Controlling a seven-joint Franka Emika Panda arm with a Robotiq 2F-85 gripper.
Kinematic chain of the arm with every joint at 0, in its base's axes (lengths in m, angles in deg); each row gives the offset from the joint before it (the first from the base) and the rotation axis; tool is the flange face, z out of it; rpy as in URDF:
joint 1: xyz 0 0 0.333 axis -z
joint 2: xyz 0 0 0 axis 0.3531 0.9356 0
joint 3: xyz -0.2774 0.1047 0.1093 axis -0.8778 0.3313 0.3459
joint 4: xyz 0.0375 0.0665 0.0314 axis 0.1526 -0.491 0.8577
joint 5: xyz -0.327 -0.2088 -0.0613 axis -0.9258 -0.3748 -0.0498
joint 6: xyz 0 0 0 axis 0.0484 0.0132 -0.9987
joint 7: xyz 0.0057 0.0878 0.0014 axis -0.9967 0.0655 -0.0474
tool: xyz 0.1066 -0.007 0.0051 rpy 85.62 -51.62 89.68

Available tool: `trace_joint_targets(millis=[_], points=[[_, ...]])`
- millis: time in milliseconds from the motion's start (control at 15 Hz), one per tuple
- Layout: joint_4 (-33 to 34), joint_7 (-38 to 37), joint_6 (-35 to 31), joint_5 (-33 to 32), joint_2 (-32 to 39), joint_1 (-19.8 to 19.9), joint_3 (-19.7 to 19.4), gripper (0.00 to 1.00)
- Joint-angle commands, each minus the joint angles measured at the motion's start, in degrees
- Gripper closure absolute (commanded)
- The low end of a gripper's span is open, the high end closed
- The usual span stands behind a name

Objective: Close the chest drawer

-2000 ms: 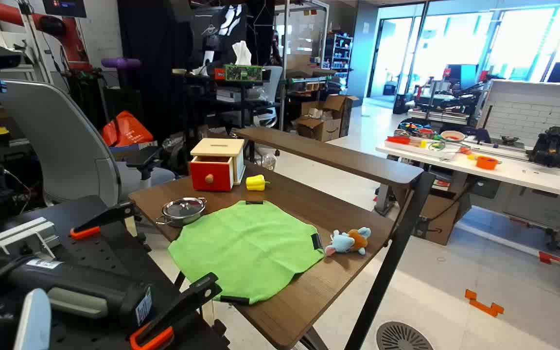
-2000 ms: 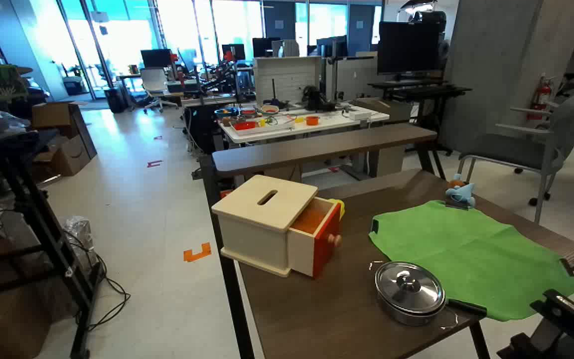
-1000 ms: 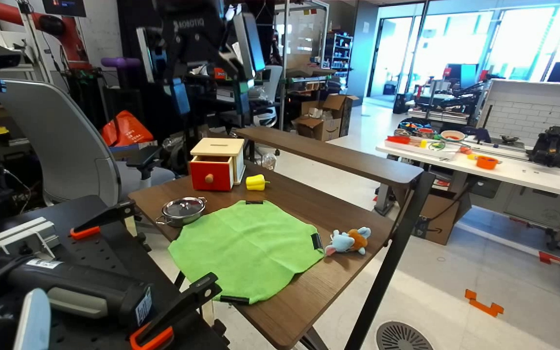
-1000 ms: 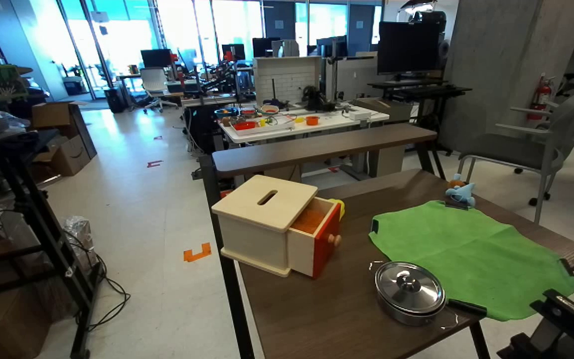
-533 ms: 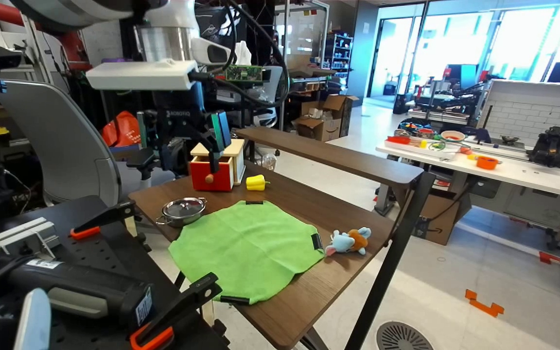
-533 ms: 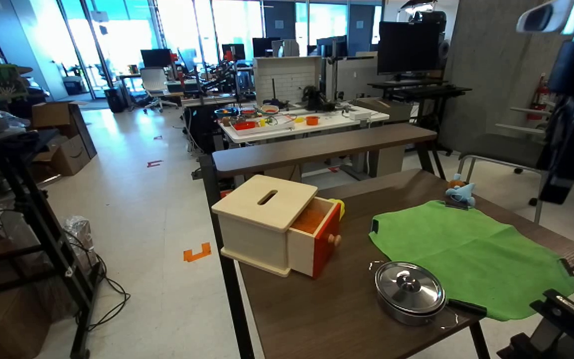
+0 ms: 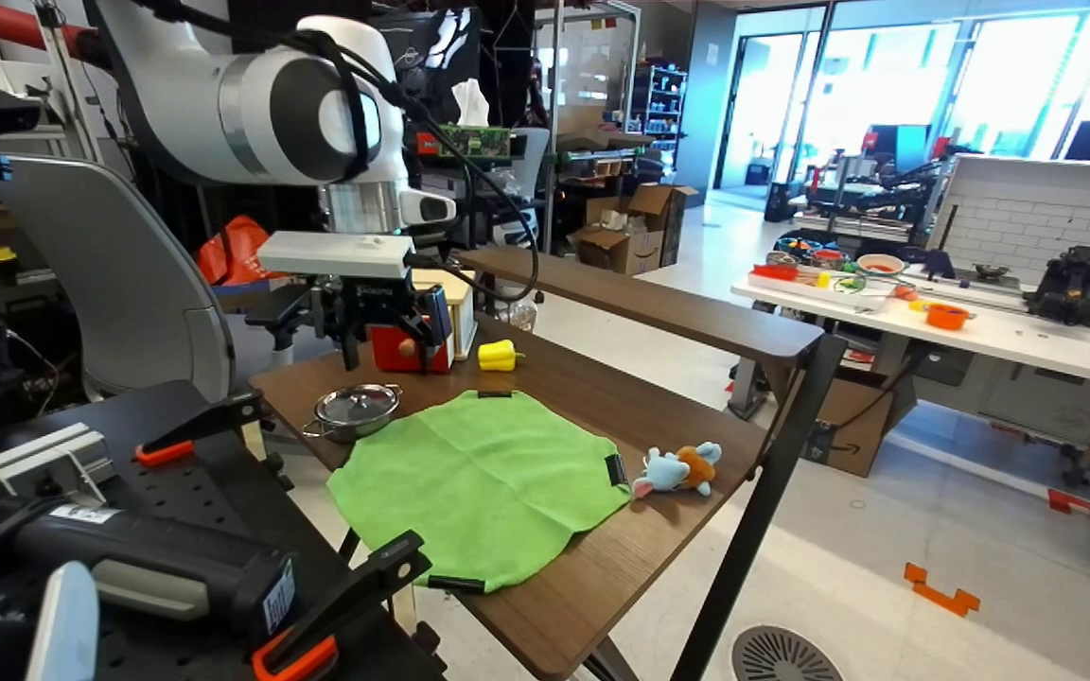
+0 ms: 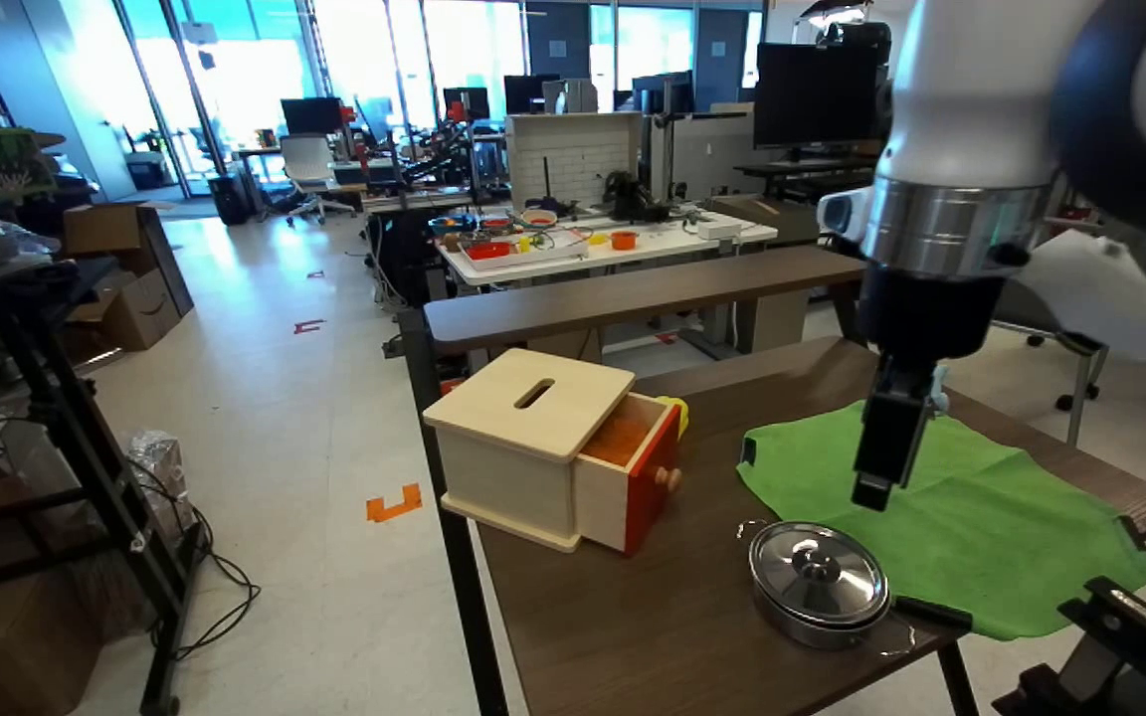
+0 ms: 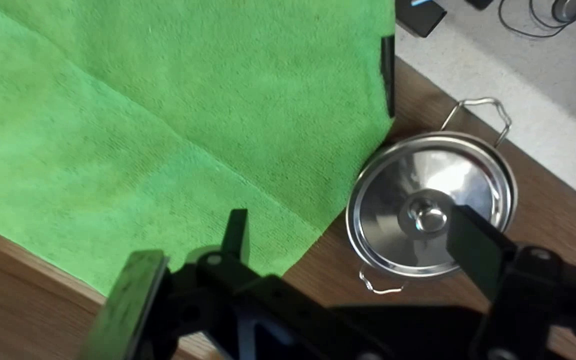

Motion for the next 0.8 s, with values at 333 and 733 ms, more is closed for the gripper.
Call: trace_joint_targets(millis=[333,733], points=[[19.7,1.2,2.4,-0.8,14.1,-4.0,2.1,0.0],[28.5,1.9,3.7,0.4,19.5,-4.1,4.1,0.0]])
